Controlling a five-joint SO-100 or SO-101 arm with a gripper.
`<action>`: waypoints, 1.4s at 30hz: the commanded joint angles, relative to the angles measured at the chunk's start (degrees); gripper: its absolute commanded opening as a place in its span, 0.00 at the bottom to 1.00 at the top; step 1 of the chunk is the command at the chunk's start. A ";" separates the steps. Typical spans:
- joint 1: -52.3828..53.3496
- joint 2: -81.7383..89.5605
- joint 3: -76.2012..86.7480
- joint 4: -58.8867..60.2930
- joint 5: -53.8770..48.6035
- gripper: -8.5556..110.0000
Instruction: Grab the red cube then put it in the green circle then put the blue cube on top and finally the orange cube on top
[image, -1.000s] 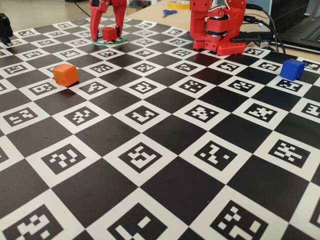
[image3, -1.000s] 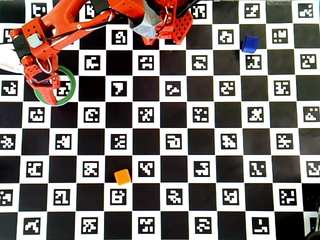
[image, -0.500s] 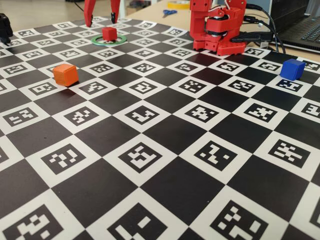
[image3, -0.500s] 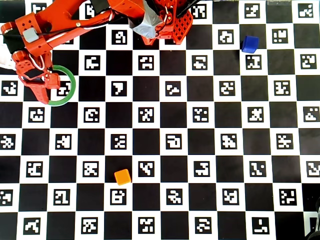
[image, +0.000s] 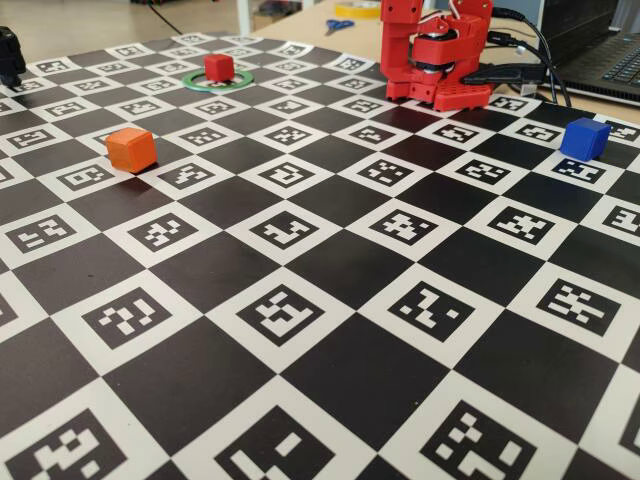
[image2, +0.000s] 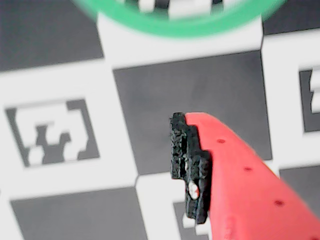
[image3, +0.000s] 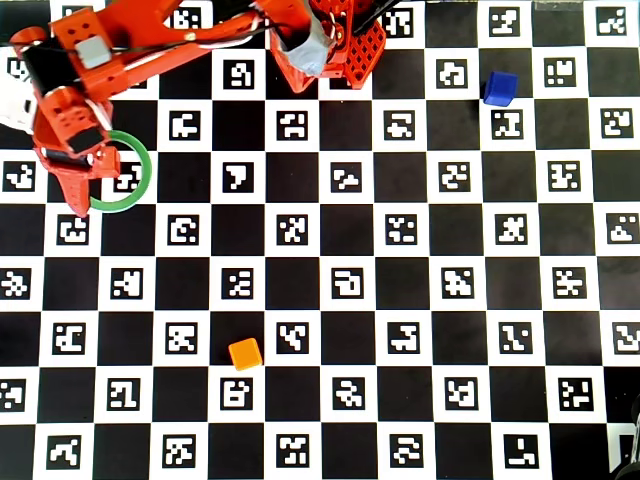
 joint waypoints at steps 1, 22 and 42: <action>-5.27 11.78 3.69 -0.97 5.27 0.43; -55.02 30.85 25.66 -1.41 56.51 0.41; -89.12 27.86 34.45 -6.94 88.51 0.41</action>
